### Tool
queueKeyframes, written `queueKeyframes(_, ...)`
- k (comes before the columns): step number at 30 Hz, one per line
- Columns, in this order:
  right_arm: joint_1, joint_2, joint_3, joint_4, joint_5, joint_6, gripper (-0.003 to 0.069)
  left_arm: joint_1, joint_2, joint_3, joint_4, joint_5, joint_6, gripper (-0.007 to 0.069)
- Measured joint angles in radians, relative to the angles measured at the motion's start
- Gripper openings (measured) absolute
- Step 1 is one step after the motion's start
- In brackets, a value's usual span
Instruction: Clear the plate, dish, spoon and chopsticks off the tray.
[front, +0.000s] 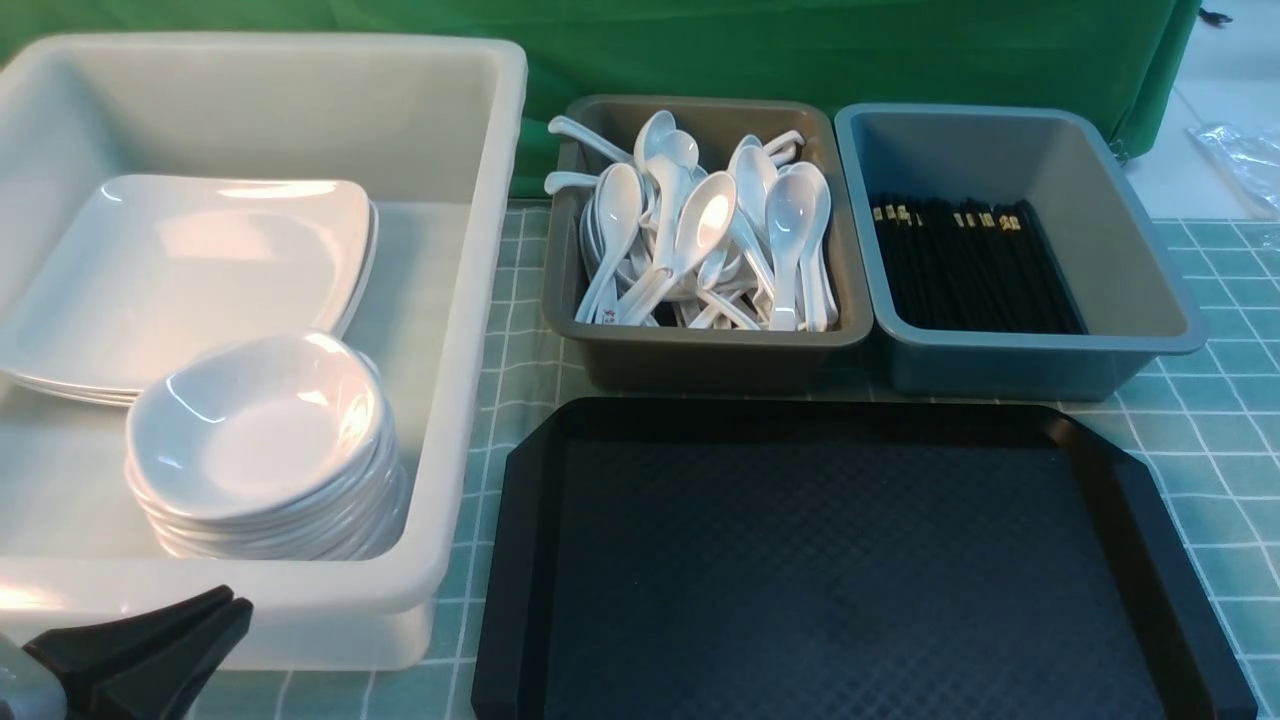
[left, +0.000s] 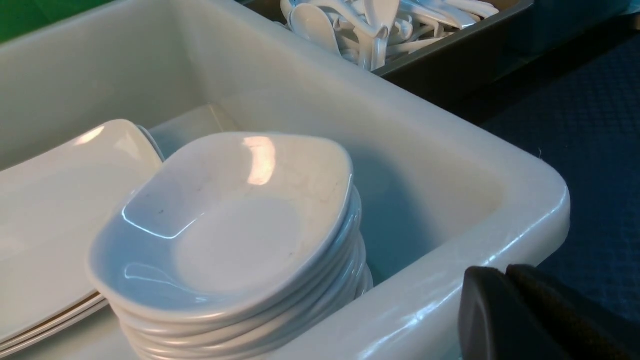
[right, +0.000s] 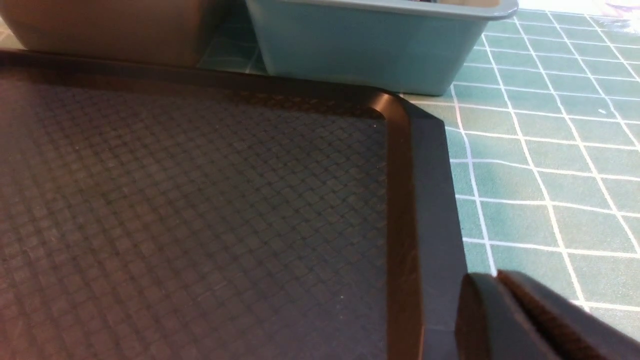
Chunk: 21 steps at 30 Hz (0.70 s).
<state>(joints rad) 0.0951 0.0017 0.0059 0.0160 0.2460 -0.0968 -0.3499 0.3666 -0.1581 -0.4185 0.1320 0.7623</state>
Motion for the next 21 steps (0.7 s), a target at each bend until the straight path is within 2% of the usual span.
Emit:
queueKeyframes(5,0.000,0.000,0.000,0.000,0.000,0.000,0.0067,0.000,-0.001,0.012,0.000,-0.048,-0.027,0.0011)
queueKeyframes(9,0.000,0.000,0.000,0.000,-0.001,0.000,0.0077,0.040,-0.041,0.048,0.056,-0.164,-0.257,0.0011)
queueKeyframes(11,0.000,0.000,0.000,0.000,-0.001,0.000,0.0085,0.120,-0.119,0.086,0.139,-0.189,-0.461,0.0011)
queueKeyframes(12,0.000,0.000,0.000,0.000,-0.001,0.000,0.0085,0.134,-0.126,0.092,0.154,-0.189,-0.473,0.0011)
queueKeyframes(15,0.000,0.000,0.000,0.000,-0.004,0.000,0.0092,0.228,-0.230,0.134,0.239,-0.132,-0.604,0.0011)
queueKeyframes(17,0.000,0.000,0.000,0.000,-0.004,0.000,0.0099,0.324,-0.331,0.162,0.286,0.002,-0.701,0.0011)
queueKeyframes(21,0.000,0.000,0.000,0.000,-0.005,0.000,0.0108,0.369,-0.362,0.165,0.299,0.098,-0.736,0.0011)
